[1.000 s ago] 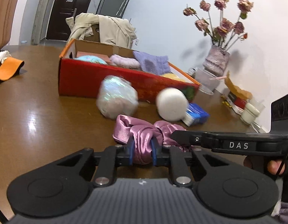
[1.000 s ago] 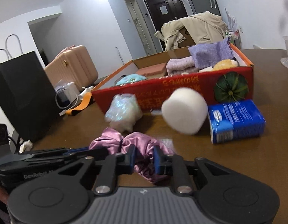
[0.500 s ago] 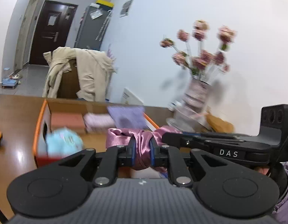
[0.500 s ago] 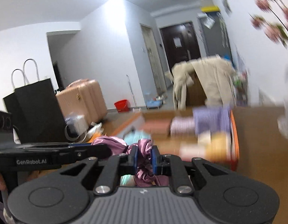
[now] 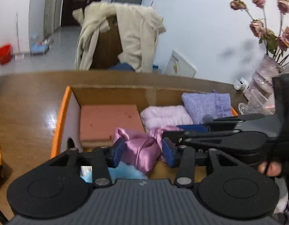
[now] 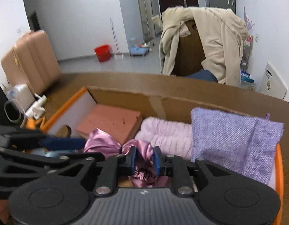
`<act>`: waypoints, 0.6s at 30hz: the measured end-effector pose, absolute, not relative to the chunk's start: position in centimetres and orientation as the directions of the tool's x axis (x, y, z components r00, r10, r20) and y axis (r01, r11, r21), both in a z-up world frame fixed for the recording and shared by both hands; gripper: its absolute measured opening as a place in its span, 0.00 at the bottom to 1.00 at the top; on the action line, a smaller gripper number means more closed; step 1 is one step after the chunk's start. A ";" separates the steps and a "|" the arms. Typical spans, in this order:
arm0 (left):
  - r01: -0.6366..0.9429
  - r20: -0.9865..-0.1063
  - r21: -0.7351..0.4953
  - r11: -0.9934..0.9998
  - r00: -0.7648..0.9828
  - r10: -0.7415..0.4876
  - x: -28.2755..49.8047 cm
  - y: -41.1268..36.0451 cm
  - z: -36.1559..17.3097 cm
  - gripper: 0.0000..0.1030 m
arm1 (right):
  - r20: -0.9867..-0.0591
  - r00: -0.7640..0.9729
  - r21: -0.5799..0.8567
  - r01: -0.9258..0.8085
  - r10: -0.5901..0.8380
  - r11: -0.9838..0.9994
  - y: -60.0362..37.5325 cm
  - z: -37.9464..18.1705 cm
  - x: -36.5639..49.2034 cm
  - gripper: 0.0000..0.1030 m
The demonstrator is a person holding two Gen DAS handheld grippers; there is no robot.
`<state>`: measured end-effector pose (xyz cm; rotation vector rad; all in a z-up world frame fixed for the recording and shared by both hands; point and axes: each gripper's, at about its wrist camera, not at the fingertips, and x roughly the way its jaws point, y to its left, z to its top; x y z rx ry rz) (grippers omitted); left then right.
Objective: Organize soft objects
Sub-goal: 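Lower the pink bow into the box and open both grippers, then withdraw both grippers toward the clear plastic bag and white ball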
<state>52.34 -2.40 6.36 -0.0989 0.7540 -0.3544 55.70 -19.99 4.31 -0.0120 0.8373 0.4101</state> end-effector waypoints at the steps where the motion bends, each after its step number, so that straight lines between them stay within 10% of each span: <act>1: 0.284 -0.645 -0.215 0.935 0.677 -0.354 52.0 -2.2 6.7 0.48 | -0.724 0.596 0.146 -0.361 0.348 0.921 -20.0 4.3 55.7 0.26; 18: 0.374 -0.378 -0.063 0.925 0.849 -0.369 34.0 -0.7 18.2 0.63 | -0.461 0.812 0.010 -0.399 0.358 0.917 -27.0 18.4 37.4 0.41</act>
